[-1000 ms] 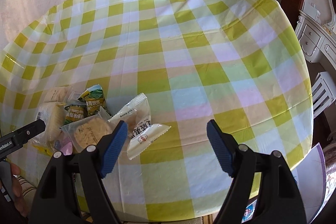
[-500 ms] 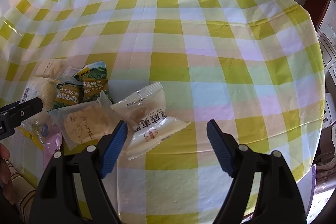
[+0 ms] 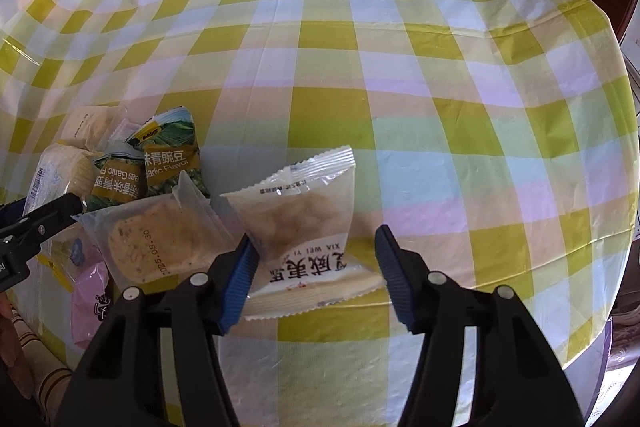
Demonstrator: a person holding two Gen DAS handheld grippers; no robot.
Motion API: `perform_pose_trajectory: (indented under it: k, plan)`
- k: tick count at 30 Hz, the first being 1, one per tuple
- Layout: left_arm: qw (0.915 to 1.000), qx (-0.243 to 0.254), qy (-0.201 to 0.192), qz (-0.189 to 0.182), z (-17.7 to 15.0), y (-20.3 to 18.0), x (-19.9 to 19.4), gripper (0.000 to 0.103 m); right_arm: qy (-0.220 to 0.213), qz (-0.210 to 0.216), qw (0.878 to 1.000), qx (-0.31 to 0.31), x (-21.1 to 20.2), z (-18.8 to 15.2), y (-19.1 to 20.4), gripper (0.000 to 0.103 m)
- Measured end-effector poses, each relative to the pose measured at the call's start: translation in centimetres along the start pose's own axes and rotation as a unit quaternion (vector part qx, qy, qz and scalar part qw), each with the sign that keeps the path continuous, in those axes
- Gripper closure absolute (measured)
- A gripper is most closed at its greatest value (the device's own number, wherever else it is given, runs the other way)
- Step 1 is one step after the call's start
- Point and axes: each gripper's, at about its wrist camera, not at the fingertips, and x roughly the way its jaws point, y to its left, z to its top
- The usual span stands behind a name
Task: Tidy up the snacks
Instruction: 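Grasp the round bread bun bag with the left tool while the right tool grasps a white cookie packet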
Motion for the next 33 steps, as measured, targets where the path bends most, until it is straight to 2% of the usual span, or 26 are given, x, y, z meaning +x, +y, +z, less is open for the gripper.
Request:
perform_pose_trajectory:
  k: [8,9,20,26,33]
  plan:
    - [0.9998,-0.008,-0.014,-0.010,-0.4,0.4,-0.3,0.043,-0.017,0.007,1.000,0.000,-0.2,-0.6,0.2,0.053]
    - [0.9997,-0.013,-0.016,-0.010,-0.5,0.5,-0.4,0.043,-0.019,0.010,1.000,0.000,-0.3,-0.6,0.2,0.065]
    - [0.9975,-0.050,-0.051,0.002,-1.0,1.9,-1.9,0.045,-0.041,-0.006,0.999,0.008,-1.2,-1.5,-0.2,0.068]
    - [0.9953,-0.057,-0.077,0.013,-1.6,2.1,-3.3,0.045,-0.069,-0.027,0.997,0.004,-2.9,-2.2,0.1,0.068]
    - [0.9916,-0.069,-0.107,0.021,-2.6,2.1,-6.1,0.045,-0.079,-0.030,0.996,0.009,-4.8,-3.6,-0.2,0.068]
